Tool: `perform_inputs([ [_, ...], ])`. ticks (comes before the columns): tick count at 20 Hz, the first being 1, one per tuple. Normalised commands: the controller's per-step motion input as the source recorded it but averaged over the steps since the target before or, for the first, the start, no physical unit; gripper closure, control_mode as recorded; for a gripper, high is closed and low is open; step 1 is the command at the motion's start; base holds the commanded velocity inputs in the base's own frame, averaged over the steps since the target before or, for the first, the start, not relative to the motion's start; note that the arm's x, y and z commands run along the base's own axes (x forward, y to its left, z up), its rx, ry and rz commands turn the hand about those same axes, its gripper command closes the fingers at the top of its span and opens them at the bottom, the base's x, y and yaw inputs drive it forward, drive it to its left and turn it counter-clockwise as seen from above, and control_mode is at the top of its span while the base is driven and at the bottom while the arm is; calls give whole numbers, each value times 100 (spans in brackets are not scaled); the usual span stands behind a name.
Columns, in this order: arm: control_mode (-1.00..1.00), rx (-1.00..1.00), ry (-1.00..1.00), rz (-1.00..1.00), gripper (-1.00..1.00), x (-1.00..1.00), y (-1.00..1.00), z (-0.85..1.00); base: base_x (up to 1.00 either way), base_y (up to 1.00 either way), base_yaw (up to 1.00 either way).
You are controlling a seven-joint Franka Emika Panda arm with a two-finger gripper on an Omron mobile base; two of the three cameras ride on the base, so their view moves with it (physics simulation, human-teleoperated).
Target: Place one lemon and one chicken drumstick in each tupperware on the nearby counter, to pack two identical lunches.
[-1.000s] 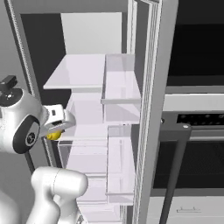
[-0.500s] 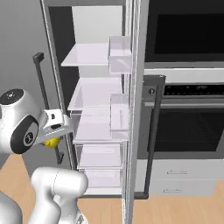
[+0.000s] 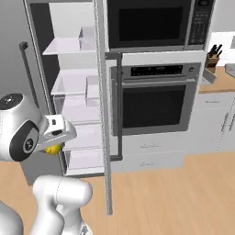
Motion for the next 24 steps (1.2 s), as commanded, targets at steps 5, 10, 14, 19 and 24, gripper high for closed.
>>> perform_inputs([
  [5, 100, 0, 0, 0, 100, 0, 0, 0, -3, -100, -59],
  [10, 100, 0, 0, 0, 100, 0, 0, 0, 45, -100, -51],
  [14, 100, 0, 0, 0, 100, 0, 0, 0, 100, -44, -23],
  [19, 100, 0, 0, 0, 100, 0, 0, 0, 100, 34, -1],
  [24, 100, 0, 0, 0, 100, 0, 0, 0, 100, 13, 0],
])
